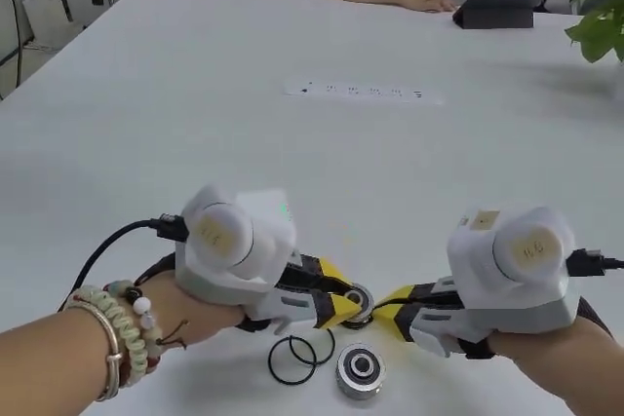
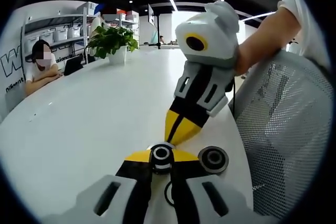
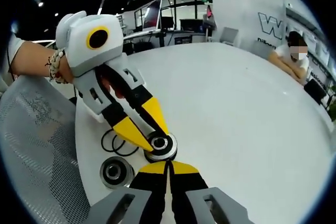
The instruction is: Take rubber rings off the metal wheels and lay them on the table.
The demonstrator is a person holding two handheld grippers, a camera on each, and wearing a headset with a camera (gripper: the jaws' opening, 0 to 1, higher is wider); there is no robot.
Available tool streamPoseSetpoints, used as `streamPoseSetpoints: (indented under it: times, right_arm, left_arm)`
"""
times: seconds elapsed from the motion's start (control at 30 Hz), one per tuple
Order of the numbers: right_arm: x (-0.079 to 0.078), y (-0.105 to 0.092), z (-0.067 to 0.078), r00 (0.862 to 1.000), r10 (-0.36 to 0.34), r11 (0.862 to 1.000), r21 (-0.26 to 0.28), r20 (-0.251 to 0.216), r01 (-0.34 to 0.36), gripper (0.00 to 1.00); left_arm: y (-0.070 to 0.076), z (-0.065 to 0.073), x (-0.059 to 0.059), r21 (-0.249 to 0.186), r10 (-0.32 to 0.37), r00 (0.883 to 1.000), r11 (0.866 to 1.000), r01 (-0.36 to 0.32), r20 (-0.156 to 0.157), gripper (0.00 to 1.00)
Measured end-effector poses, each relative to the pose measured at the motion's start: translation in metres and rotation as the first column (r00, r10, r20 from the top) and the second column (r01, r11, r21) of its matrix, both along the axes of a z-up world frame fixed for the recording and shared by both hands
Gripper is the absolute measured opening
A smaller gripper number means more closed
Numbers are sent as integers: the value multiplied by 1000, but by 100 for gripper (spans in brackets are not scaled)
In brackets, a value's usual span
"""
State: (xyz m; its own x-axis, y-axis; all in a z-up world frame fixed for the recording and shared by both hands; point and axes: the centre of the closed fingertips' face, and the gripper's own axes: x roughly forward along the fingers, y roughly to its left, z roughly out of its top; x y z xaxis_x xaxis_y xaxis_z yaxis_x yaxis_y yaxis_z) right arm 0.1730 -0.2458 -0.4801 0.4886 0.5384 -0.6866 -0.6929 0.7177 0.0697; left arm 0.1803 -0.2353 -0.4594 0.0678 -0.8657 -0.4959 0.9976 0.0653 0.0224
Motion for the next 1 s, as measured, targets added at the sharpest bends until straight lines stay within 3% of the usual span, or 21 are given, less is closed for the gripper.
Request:
streamPoseSetpoints:
  times: [0.13, 0.2, 0.47, 1.0]
  right_arm:
    - [3, -3, 2, 995, -84, 995, 44, -61, 86, 0]
    - [4, -5, 3, 993, -100, 993, 59, -68, 104, 0]
    - [8, -3, 13, 974, -176, 960, 194, -140, 202, 0]
    - [5, 3, 18, 972, -177, 956, 207, -155, 207, 0]
  left_arm:
    - [0, 0, 0, 1, 1, 1000, 1000, -1, 3, 7]
    - [0, 0, 0, 2, 2, 1000, 1000, -2, 4, 7]
    - [0, 0, 0, 4, 5, 1000, 1000, -5, 8, 7]
    - [0, 0, 0, 6, 10, 1000, 1000, -10, 16, 7]
